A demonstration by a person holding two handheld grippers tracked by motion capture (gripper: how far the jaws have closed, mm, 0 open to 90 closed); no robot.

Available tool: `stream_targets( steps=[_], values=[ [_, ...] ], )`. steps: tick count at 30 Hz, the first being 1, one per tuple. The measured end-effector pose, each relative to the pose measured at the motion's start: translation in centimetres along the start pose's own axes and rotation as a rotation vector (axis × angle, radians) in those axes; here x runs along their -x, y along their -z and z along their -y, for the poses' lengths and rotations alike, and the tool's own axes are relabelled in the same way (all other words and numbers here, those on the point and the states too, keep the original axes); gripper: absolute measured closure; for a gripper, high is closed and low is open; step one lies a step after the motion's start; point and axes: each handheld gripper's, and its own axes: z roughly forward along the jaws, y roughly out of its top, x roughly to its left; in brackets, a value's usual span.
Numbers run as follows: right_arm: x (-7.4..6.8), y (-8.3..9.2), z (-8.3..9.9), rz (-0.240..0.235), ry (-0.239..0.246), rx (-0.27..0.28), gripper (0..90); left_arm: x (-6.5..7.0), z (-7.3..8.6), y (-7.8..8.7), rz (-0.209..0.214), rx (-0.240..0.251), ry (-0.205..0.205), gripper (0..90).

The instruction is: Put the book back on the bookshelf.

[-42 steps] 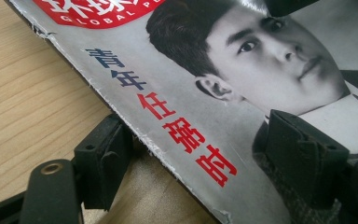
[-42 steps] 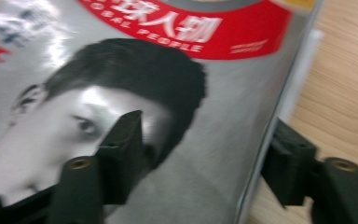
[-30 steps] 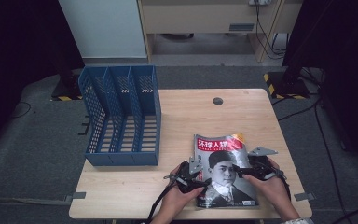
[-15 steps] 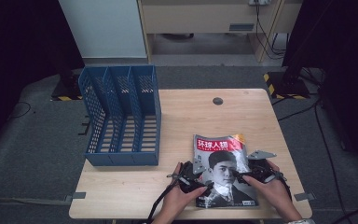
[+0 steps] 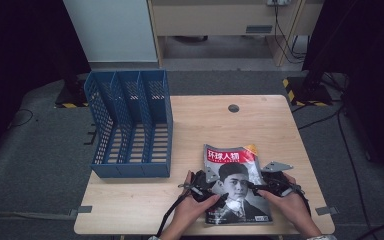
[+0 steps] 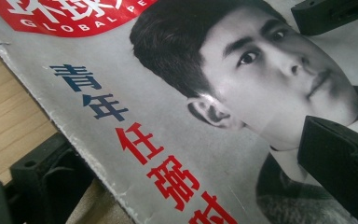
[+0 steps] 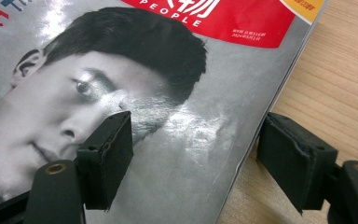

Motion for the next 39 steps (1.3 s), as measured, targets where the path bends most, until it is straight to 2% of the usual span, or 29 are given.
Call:
stream_targets(
  steps=[3,7,12,17,21,27,35,39],
  values=[
    [0.0,0.0,0.1,-0.003,-0.002,0.005,26.9,-0.3,-0.1,0.1,-0.003,0.004,0.008,2.8],
    [-0.1,-0.1,0.1,-0.009,-0.006,0.008,26.8,-1.3,-0.5,0.3,0.021,-0.003,0.039,8.0],
    [-0.3,-0.3,-0.1,-0.008,0.0,0.009,26.9,-1.9,-1.3,0.2,0.029,-0.009,0.031,11.6],
    [-0.3,-0.5,-0.1,-0.021,-0.004,0.016,26.9,-2.7,-2.5,0.5,0.049,-0.005,0.053,16.5],
    [-0.2,-0.6,-0.1,-0.032,0.004,0.021,27.0,-3.2,-3.6,0.7,0.052,-0.013,0.056,17.8],
    [-0.2,-0.6,-0.2,-0.04,0.012,0.026,27.1,-3.7,-4.9,0.6,0.032,-0.026,0.027,22.3],
    [-0.1,-1.0,-0.4,-0.051,0.042,0.042,29.6,-5.2,-7.4,0.3,0.027,-0.051,0.019,30.4],
    [-0.1,-1.0,-0.5,-0.05,0.05,0.047,30.6,-5.8,-8.0,-0.1,0.046,-0.054,0.043,33.5]
  ],
)
